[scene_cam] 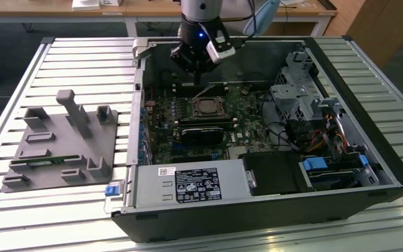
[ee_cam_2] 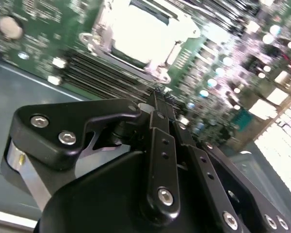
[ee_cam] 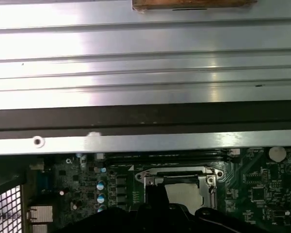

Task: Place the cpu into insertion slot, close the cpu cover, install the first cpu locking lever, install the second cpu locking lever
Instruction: 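Install the first cpu locking lever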

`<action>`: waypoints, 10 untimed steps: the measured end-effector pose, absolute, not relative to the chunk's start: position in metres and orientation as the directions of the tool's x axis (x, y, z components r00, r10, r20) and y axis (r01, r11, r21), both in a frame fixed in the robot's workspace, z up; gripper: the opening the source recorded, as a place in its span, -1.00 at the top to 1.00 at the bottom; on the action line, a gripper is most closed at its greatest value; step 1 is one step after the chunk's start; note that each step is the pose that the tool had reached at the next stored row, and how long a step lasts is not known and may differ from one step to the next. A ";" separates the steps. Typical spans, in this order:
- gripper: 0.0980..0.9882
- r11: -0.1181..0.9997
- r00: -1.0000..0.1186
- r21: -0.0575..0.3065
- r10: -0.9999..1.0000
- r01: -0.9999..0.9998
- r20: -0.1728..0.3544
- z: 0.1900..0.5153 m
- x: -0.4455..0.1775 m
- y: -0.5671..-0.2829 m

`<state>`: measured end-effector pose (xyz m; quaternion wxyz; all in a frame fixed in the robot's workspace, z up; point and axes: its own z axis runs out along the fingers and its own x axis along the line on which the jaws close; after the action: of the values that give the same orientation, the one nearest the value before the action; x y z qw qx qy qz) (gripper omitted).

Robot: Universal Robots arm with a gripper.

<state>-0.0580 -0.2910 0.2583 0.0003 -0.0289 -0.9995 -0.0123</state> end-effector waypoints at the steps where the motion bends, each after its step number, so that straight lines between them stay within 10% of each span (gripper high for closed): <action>1: 0.98 0.998 -0.998 0.024 0.058 0.058 0.002 0.258 -0.054 -0.291; 10: 0.98 0.997 -0.999 0.064 0.044 0.044 -0.004 0.256 -0.054 -0.292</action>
<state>-0.0539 -0.2915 0.2556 -0.0027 -0.0221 -0.9992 -0.0317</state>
